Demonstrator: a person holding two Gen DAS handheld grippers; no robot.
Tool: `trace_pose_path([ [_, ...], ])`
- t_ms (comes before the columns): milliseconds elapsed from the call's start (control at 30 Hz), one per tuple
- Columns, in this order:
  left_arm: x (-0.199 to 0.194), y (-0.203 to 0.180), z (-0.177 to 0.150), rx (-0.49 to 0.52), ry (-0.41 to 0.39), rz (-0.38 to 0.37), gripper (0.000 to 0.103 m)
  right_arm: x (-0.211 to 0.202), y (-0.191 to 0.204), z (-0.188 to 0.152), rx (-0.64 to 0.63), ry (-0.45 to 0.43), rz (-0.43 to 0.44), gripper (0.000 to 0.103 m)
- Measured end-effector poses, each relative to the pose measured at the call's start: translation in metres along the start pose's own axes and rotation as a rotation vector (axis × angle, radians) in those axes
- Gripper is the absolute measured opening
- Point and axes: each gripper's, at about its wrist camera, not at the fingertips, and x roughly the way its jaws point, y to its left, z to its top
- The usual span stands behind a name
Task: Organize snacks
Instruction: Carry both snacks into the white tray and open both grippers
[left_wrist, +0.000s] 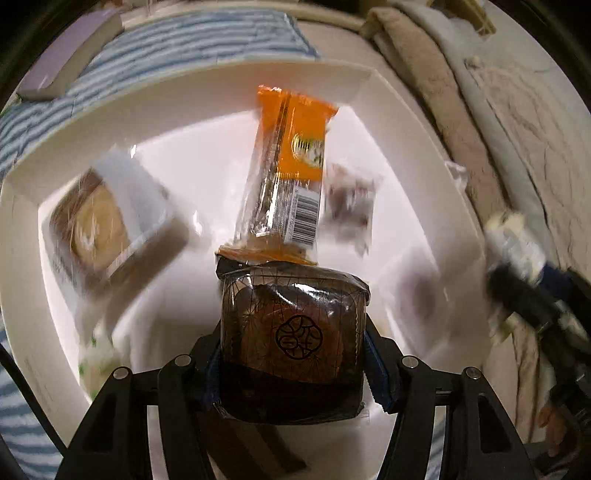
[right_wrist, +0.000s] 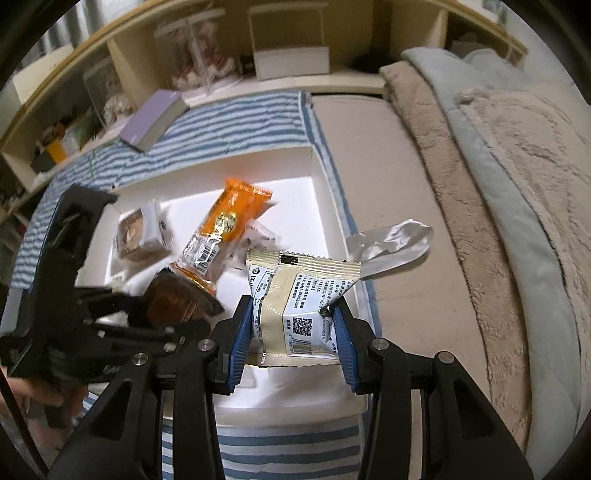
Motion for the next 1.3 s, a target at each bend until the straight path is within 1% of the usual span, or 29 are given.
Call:
trace_pose_path([
  [133,0.004,0.01,0.02,0.012,-0.045,0.057,0.061,0.02,0.0,0.006,-0.016,0.047,0.008,0.043],
  [200,0.003,0.016,0.023,0.001,-0.068,0.069,0.061,0.033,0.003,0.009,-0.03,0.076,0.002,0.043],
  [267,0.005,0.026,0.026,-0.016,-0.094,0.1,0.061,0.048,0.006,0.011,-0.043,0.107,-0.006,0.043],
  [367,0.003,0.043,0.029,-0.039,-0.123,0.111,0.061,0.068,0.01,0.013,-0.05,0.141,-0.015,0.043],
  [500,0.001,0.054,0.03,-0.046,-0.14,0.082,0.061,0.095,0.016,0.024,-0.034,0.165,-0.018,0.042],
  [667,0.0,0.054,0.029,-0.024,-0.174,0.085,0.061,0.107,0.022,0.043,0.02,0.124,0.019,0.041],
  [767,-0.007,0.055,0.022,-0.035,-0.192,0.07,0.061,0.105,0.023,0.05,0.016,0.112,0.011,0.041],
  [933,-0.003,0.055,0.026,-0.079,-0.207,0.004,0.061,0.092,0.014,0.051,0.009,0.093,-0.016,0.041],
  [1000,-0.005,0.055,0.028,-0.097,-0.218,-0.009,0.062,0.087,0.008,0.052,0.022,0.088,-0.02,0.042],
  [1100,-0.008,0.052,0.026,-0.096,-0.213,-0.02,0.062,0.083,-0.002,0.049,0.045,0.095,-0.016,0.046],
  [1133,-0.009,0.049,0.025,-0.085,-0.213,-0.019,0.066,0.081,-0.005,0.046,0.056,0.102,-0.017,0.054],
  [1167,-0.012,0.046,0.023,-0.071,-0.214,-0.017,0.068,0.079,-0.007,0.045,0.064,0.102,-0.014,0.059],
  [1200,-0.014,0.044,0.021,-0.059,-0.213,-0.012,0.075,0.077,-0.009,0.044,0.067,0.098,0.001,0.065],
  [1233,-0.015,0.041,0.02,-0.046,-0.21,-0.008,0.081,0.073,-0.01,0.041,0.073,0.091,0.015,0.068],
  [1300,-0.02,0.035,0.016,-0.029,-0.208,-0.011,0.084,0.066,-0.01,0.037,0.077,0.083,0.023,0.069],
])
